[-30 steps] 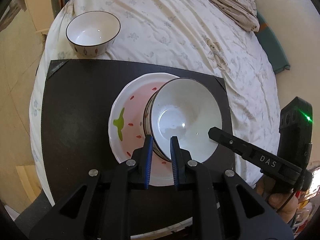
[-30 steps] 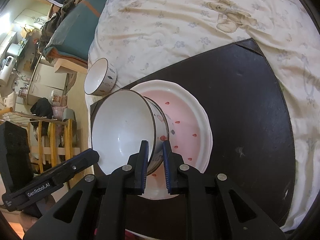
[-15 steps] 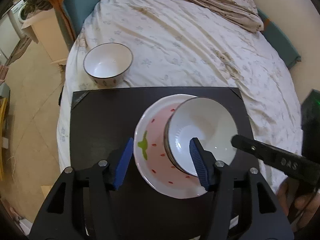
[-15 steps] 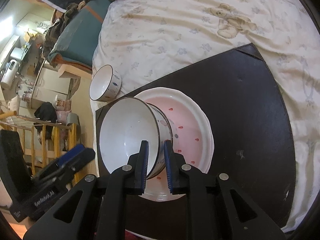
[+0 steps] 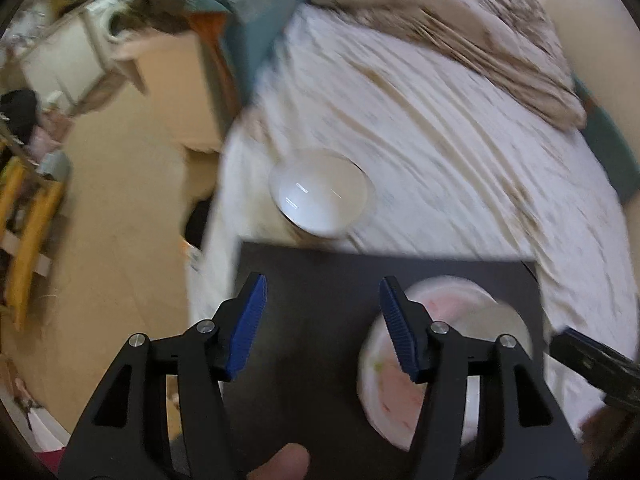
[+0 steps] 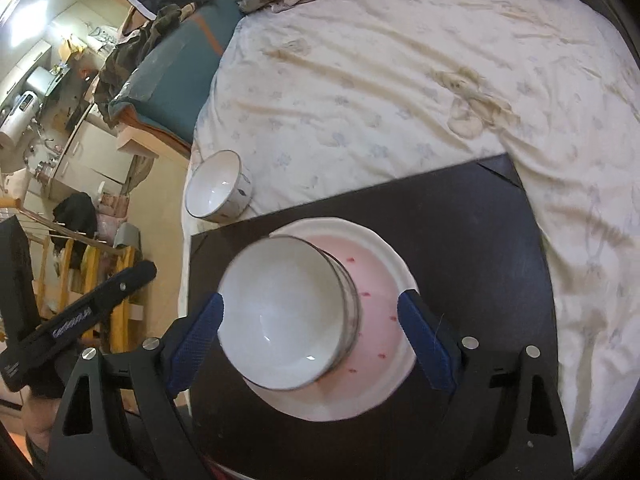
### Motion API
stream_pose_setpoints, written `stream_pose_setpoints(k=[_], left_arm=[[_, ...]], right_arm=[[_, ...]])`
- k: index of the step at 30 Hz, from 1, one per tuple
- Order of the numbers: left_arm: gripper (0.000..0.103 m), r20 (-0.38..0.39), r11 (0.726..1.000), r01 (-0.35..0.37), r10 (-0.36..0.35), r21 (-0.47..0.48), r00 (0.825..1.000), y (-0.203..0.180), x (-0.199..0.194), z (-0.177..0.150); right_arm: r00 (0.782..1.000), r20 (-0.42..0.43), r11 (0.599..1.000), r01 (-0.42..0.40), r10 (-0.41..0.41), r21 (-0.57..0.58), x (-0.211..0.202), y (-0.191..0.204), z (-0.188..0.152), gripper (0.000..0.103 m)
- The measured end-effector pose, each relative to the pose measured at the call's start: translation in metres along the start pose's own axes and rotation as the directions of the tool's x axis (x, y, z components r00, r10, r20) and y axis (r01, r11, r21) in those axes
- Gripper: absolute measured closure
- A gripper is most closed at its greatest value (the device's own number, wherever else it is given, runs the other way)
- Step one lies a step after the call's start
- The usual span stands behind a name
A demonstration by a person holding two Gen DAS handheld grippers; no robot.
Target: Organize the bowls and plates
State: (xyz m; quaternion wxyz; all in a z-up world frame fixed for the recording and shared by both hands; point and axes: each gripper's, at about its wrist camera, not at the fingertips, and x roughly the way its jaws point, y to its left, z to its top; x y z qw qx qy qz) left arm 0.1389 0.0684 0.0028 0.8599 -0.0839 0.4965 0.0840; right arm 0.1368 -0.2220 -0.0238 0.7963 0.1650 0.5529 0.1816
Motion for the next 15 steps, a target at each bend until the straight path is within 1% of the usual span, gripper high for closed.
stream_pose_setpoints(k=[1,3,5,7,9,12,14,15], left_arm=[[0.048,-0.002,1.000,-0.012,0.012,-0.013,1.000,0.005,0.004,0.005],[0.048,-0.008,1.000,-0.003,0.003,-0.018,1.000,0.013,0.013,0.014],[0.043,-0.018,1.000,0.001,-0.001,-0.014,1.000,0.021,0.024,0.024],[0.014,-0.028,0.999,0.009,-0.011,-0.043,1.000,0.031,0.034,0.031],[0.006,-0.033,0.997,0.017,-0.020,-0.074,0.999,0.037,0.040,0.036],[0.005,-0.055,0.990,0.010,-0.018,-0.138,0.998,0.051,0.053,0.044],[0.005,-0.050,0.980,0.033,-0.044,-0.196,0.998,0.060,0.060,0.050],[0.005,-0.061,0.975,0.044,-0.058,-0.217,0.996,0.066,0.067,0.056]], right_arm=[[1.000,-0.006,1.000,-0.002,0.002,-0.001,0.001,0.004,0.005,0.012],[1.000,-0.011,1.000,0.004,-0.004,-0.013,0.002,0.014,0.015,0.012],[1.000,-0.012,0.999,0.009,-0.009,-0.033,0.004,0.027,0.027,0.012],[1.000,-0.015,0.998,0.021,-0.022,-0.054,0.007,0.040,0.037,0.012],[0.999,-0.024,0.997,0.033,-0.035,-0.074,0.012,0.053,0.050,0.012],[0.997,-0.059,0.995,0.037,-0.043,-0.094,0.028,0.071,0.069,0.012],[0.995,-0.080,0.993,0.043,-0.051,-0.107,0.039,0.082,0.080,0.012],[0.995,-0.088,0.993,0.046,-0.055,-0.108,0.044,0.085,0.085,0.012]])
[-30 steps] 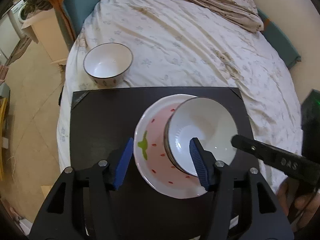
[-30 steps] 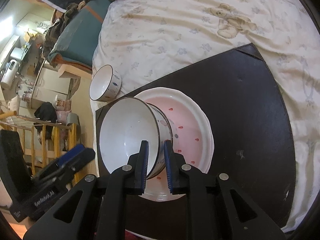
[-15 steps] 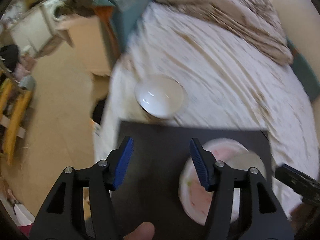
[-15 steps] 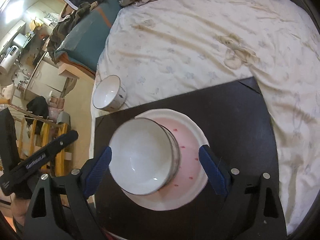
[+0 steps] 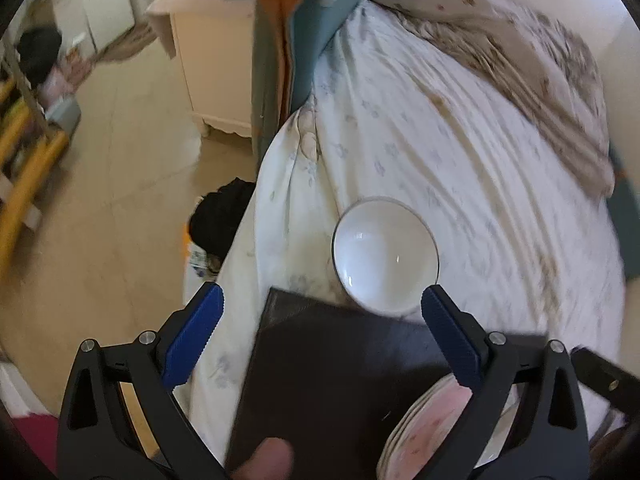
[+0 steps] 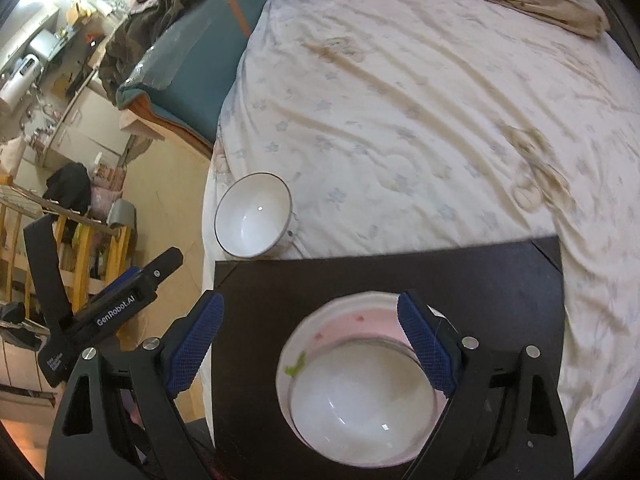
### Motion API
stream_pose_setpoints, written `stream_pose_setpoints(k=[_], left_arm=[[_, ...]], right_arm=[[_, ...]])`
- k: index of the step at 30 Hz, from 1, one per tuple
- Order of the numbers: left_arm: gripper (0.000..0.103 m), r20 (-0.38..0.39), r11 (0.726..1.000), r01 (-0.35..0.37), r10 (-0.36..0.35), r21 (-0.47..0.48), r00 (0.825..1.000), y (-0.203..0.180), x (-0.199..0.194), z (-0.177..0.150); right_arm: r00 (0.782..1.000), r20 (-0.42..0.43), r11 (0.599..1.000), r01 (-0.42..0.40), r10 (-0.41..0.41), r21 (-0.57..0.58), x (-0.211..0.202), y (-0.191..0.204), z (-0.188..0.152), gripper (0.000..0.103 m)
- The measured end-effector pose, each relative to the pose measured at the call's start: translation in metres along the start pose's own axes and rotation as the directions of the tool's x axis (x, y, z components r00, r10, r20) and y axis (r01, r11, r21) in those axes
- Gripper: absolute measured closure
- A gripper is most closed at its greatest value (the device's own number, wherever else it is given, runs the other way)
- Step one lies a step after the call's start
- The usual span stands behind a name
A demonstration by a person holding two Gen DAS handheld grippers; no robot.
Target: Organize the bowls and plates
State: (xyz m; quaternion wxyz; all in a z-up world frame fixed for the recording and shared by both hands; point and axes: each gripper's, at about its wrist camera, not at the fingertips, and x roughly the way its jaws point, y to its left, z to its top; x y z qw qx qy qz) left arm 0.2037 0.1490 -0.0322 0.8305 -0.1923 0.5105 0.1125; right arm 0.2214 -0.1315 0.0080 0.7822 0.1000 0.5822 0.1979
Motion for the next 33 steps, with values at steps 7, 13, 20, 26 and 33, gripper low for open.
stream_pose_setpoints(k=[7,13,20,26,33], left_arm=[[0.005,-0.032,0.995,-0.014,0.011,-0.103,0.999,0.030,0.033,0.028],[0.021,-0.129,0.991,0.045,-0.061,-0.123,0.990,0.042,0.072,0.038],[0.043,-0.187,0.983,0.156,-0.172,-0.094,0.967,0.021,0.087,0.036],[0.089,-0.271,0.986,0.130,-0.153,-0.102,0.950,0.007,0.103,0.024],[0.094,-0.291,0.996,0.070,-0.084,-0.058,0.953,-0.003,0.090,0.013]], right_arm=[[0.998,-0.066,0.999,-0.017,0.020,0.046,0.049,0.028,0.045,0.012],[0.989,-0.136,0.998,0.046,-0.052,-0.045,0.106,0.052,0.078,0.022],[0.960,-0.256,0.993,0.118,-0.116,-0.008,0.166,0.036,0.079,0.046],[0.956,-0.272,0.994,0.102,-0.109,-0.041,0.184,0.036,0.071,0.077],[0.954,-0.265,0.987,0.114,-0.142,-0.116,0.177,0.044,0.061,0.091]])
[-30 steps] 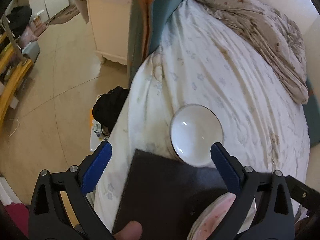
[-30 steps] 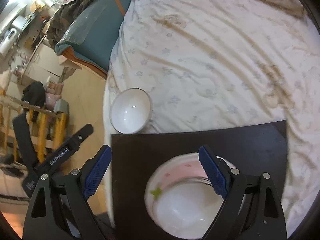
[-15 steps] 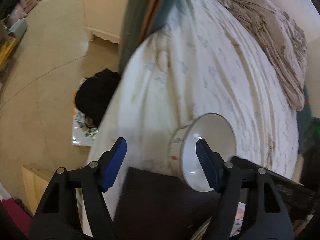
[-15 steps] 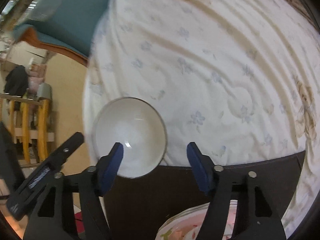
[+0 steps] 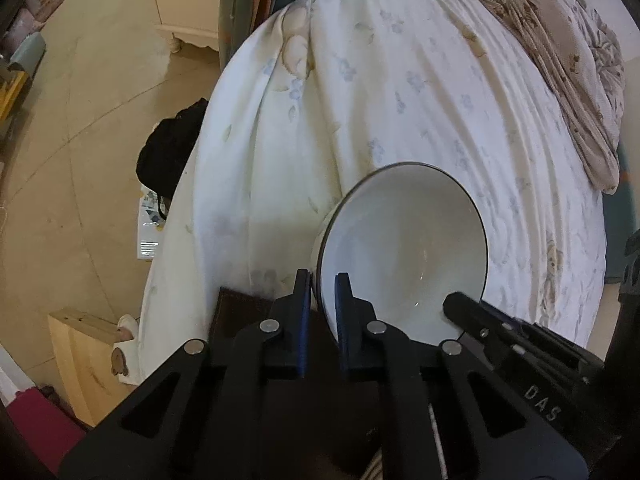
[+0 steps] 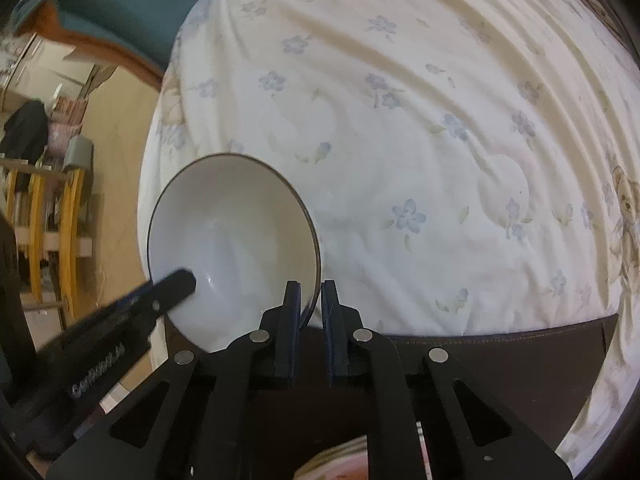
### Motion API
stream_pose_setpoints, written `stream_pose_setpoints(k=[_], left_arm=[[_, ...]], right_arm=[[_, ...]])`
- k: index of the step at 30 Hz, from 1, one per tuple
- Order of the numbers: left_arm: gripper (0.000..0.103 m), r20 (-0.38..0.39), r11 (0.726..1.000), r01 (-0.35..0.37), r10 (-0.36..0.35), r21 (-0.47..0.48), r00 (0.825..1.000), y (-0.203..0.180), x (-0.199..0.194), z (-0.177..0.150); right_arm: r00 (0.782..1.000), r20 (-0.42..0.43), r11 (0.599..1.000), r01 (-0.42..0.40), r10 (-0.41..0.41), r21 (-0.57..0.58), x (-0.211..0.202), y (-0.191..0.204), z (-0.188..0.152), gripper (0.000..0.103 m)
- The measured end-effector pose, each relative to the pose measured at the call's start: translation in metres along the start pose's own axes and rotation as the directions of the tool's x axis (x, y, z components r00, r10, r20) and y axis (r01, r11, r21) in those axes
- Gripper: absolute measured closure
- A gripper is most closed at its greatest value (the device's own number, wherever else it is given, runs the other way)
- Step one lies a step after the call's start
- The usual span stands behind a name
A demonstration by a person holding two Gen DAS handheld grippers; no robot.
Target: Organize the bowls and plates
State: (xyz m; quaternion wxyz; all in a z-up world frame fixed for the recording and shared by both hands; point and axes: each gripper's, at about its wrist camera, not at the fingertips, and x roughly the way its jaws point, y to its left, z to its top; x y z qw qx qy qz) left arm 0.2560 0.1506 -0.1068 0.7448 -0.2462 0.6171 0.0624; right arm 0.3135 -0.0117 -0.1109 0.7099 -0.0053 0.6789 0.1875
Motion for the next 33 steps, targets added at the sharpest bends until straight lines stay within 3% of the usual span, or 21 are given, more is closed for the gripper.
stream_pose_setpoints(k=[7,12,16,21,25,33], left_arm=[[0.094,0.029,0.999,0.041,-0.042,0.031,0.999,-0.013,-0.034,-0.022],[0.094,0.071,0.996,0.029,-0.035,0.081,0.997,-0.036,-0.061,-0.052],[0.093,0.091,0.990,0.071,-0.083,0.125,0.992,-0.049,-0.082,-0.077],[0.093,0.122,0.966,0.141,-0.171,0.218,0.978,-0.063,-0.115,-0.110],[0.093,0.135,0.943,0.176,-0.220,0.282,0.966,-0.076,-0.126,-0.141],[0.093,0.088,0.916,0.187,-0.231,0.355,0.969,-0.102,-0.114,-0.182]], right_arm=[[0.997,0.072,0.999,-0.040,0.039,0.017,-0.040,-0.010,-0.019,0.092],[0.995,0.104,1.000,-0.008,0.008,0.005,-0.071,-0.013,-0.046,0.091],[0.988,0.152,1.000,0.008,-0.011,0.017,-0.096,-0.012,-0.071,0.091],[0.979,0.203,1.000,-0.028,0.025,0.011,-0.133,-0.028,-0.111,0.091],[0.961,0.262,0.996,-0.089,0.087,-0.004,-0.164,-0.045,-0.148,0.091],[0.919,0.351,0.981,-0.196,0.180,0.010,-0.190,-0.090,-0.215,0.090]])
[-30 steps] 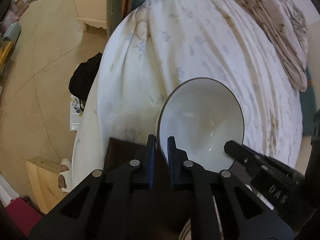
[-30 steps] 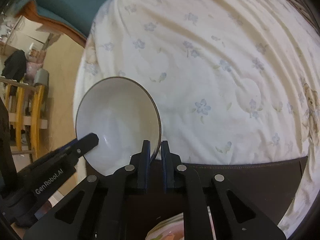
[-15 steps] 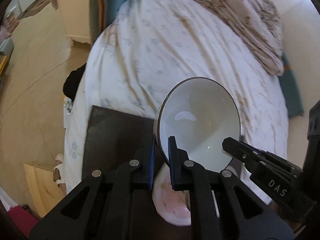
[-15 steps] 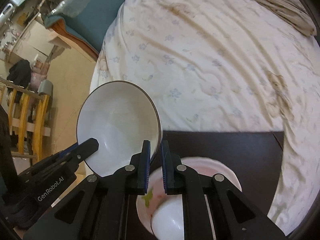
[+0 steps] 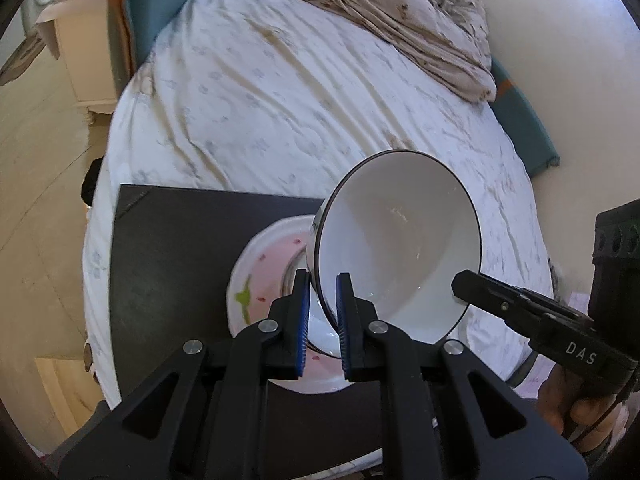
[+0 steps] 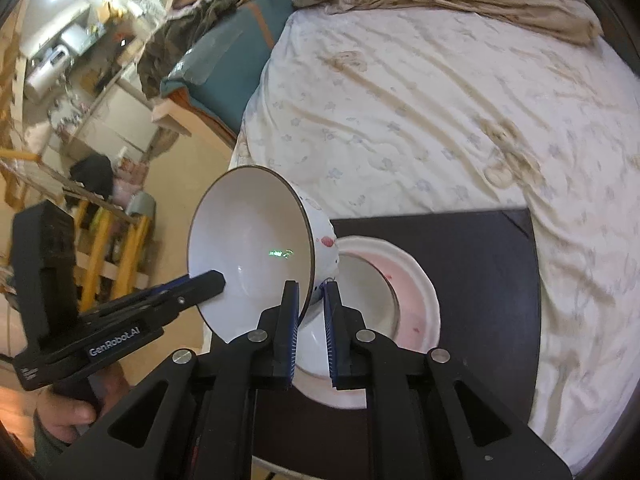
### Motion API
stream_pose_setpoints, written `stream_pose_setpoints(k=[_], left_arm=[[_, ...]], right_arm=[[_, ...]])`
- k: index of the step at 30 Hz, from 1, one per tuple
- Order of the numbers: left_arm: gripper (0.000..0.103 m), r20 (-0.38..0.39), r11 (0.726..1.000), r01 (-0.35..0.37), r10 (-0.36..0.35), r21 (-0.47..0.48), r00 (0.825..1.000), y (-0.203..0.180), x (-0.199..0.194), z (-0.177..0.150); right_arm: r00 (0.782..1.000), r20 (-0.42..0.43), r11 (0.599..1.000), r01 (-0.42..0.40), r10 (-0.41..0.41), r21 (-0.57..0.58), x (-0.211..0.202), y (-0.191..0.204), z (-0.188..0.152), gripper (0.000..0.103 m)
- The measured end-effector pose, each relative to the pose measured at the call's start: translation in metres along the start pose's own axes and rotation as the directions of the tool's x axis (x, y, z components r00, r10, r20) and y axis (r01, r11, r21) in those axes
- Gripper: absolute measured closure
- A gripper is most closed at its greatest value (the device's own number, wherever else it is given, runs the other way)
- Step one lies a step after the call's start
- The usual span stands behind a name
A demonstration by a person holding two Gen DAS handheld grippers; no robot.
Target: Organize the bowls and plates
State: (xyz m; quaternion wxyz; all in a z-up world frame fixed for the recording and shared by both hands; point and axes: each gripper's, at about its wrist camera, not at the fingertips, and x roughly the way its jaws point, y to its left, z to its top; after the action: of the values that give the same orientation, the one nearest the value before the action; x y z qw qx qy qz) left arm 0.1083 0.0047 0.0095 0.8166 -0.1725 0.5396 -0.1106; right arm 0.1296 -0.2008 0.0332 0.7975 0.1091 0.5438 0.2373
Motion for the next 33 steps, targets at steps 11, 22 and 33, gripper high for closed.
stream_pose_setpoints(k=[11,22,33], left_arm=[[0.093,-0.051,0.997,-0.061,0.063,0.039,0.997,-0.012,0.031,-0.008],[0.090,-0.101,0.995,-0.098,0.099,0.015,0.990,-0.003,0.043,-0.010],[0.080,-0.025,0.984,-0.155,0.158,0.093,0.987,-0.010,0.023,-0.019]], right_arm=[[0.999,-0.002,0.997,-0.039,0.039,0.069,0.004,-0.040,-0.030,0.089],[0.992,-0.089,0.984,-0.074,0.089,0.161,0.033,-0.053,-0.035,0.090],[0.991,-0.084,0.979,-0.082,0.100,0.187,0.031,-0.060,-0.035,0.086]])
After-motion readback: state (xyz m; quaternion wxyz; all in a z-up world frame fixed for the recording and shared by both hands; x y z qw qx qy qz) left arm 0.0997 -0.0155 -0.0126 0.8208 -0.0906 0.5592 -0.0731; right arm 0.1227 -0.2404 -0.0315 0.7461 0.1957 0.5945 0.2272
